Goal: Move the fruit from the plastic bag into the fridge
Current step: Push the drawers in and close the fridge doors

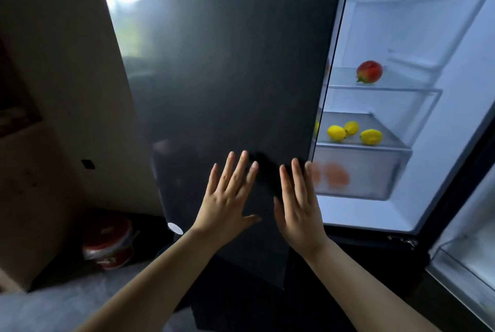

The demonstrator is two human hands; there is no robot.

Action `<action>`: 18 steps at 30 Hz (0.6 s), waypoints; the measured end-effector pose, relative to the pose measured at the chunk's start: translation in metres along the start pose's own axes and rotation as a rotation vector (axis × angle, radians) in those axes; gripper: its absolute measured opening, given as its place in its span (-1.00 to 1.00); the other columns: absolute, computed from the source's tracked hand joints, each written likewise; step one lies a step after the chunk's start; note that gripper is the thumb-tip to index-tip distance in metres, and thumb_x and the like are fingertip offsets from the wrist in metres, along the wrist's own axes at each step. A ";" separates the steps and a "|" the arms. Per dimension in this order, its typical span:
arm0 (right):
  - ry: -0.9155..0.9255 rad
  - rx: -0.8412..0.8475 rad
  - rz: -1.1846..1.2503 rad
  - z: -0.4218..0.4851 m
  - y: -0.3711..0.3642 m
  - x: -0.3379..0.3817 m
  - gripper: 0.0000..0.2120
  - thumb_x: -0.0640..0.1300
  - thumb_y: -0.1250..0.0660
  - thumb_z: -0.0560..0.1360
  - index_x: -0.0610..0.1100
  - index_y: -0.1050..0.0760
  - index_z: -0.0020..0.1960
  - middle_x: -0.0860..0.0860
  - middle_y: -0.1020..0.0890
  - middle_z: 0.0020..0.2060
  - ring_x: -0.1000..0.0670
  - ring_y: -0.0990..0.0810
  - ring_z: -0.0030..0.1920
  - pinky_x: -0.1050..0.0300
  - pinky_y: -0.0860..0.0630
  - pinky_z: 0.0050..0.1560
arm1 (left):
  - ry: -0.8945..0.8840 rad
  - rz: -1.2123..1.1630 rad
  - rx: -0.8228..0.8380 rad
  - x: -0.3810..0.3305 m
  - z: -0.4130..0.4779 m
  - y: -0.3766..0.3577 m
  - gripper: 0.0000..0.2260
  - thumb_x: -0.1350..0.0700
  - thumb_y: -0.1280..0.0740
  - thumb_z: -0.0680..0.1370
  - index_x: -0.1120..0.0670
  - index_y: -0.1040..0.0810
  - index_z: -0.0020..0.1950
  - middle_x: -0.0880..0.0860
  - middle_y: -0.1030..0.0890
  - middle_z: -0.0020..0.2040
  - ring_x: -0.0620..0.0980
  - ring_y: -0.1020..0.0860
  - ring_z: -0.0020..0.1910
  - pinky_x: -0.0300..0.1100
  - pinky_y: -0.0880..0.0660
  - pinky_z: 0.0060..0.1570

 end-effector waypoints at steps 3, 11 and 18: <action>0.050 -0.023 -0.024 0.002 -0.010 -0.014 -0.28 -0.25 -0.37 0.43 -0.27 -0.09 0.48 -0.14 0.08 0.53 -0.29 0.03 0.50 -0.13 -0.04 0.48 | 0.018 0.022 -0.042 0.004 0.025 -0.007 0.15 -0.32 -0.45 0.22 0.05 0.17 0.55 0.10 0.18 0.56 0.17 0.09 0.53 0.23 -0.10 0.41; -0.004 0.019 0.015 0.017 -0.042 -0.062 -0.34 -0.11 -0.26 0.51 -0.25 -0.04 0.50 -0.13 0.07 0.53 -0.29 0.05 0.50 -0.11 0.01 0.49 | 0.075 0.082 -0.091 -0.002 0.065 -0.039 0.09 -0.25 -0.46 0.28 0.06 0.16 0.55 0.12 0.17 0.56 0.21 0.10 0.52 0.30 -0.09 0.39; -0.037 0.073 -0.077 0.036 -0.086 -0.110 -0.27 -0.04 -0.24 0.52 -0.20 0.06 0.53 -0.15 0.12 0.53 -0.32 0.06 0.49 -0.25 -0.12 0.44 | 0.109 0.187 -0.076 0.003 0.103 -0.075 0.06 -0.26 -0.46 0.29 0.08 0.09 0.55 0.14 0.18 0.56 0.22 0.13 0.52 0.32 0.02 0.39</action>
Point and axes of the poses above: each hand's wrist, its own z-axis towards the middle knuckle, its own y-axis out of the back of the hand, x = y × z, the point moved 10 cm from there along z, towards the middle knuckle
